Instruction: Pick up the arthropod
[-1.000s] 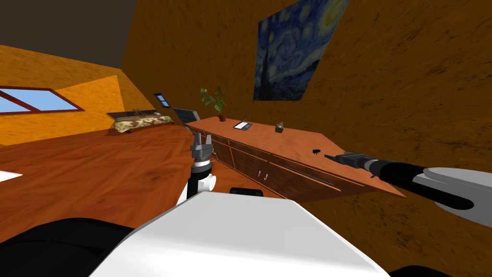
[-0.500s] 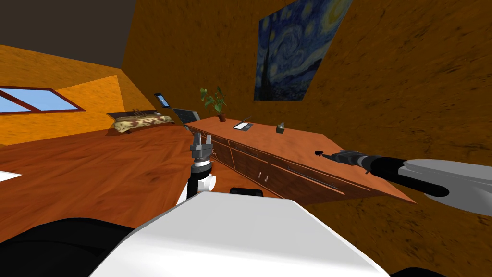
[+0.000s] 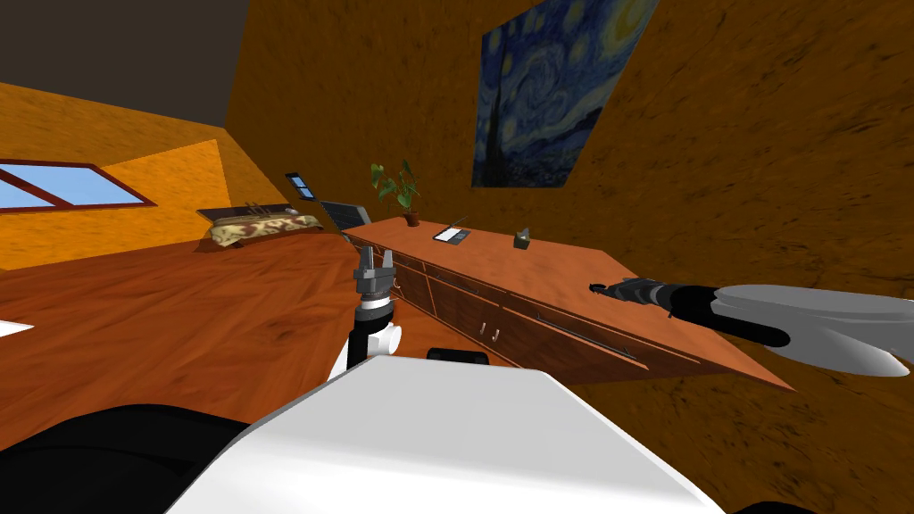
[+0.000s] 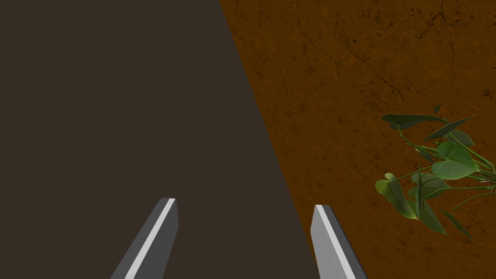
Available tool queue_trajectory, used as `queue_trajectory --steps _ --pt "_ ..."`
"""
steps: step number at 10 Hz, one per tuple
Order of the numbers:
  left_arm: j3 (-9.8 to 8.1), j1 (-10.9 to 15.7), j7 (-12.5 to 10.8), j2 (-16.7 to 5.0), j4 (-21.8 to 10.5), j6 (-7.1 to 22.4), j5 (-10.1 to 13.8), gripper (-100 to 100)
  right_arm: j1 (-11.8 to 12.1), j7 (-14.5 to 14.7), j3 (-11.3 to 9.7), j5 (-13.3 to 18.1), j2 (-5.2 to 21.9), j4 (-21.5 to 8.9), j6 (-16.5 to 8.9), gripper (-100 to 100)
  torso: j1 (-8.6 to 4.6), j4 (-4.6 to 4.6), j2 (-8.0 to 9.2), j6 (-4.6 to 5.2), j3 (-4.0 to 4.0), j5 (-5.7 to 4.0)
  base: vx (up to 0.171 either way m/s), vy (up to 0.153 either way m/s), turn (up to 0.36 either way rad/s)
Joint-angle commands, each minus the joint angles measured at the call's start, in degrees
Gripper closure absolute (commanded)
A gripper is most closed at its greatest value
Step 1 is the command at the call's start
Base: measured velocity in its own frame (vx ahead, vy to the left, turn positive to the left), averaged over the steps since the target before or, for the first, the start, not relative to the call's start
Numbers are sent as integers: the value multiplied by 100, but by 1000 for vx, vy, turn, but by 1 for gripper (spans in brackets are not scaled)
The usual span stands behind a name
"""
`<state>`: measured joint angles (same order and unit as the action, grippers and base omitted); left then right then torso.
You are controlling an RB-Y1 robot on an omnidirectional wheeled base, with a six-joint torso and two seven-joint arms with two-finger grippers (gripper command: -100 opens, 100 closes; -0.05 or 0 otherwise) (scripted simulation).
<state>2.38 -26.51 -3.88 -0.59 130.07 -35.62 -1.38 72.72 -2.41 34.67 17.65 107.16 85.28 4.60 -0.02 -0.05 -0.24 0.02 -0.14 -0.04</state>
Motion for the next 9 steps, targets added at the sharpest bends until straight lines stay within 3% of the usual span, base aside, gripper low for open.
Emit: queue_trajectory --steps 1,3,4,5,7,8,9 --pt "0 0 0 0 0 0 0 0 166 -10 -19 -32 214 -59 -46 -100 0 0 0 0 0 0 53 -2 -4" --pt "0 0 0 0 0 0 0 0 313 1 -120 -75 395 -101 -55 -100 -1 1 4 1 2 0 39 -4 -4" --pt "0 0 0 0 0 0 0 0 313 -296 -120 410 395 -101 -55 -100 -1 2 8 1 4 -1 21 -4 -2" --pt "0 0 0 0 0 0 0 0 313 -389 -120 373 395 -101 -55 -100 -1 3 13 2 8 0 0 0 0" --pt "0 1 0 0 0 0 0 0 313 1 -120 -75 395 -101 -55 -100 0 6 25 3 15 0 -3 0 -1" --pt "0 1 0 0 0 0 0 0 320 -97 -112 32 396 -103 -54 -100 0 7 27 3 16 0 0 0 0" --pt "0 1 0 0 0 0 0 0 319 -66 -113 13 395 -103 -55 0 1 7 27 3 16 0 0 0 0"
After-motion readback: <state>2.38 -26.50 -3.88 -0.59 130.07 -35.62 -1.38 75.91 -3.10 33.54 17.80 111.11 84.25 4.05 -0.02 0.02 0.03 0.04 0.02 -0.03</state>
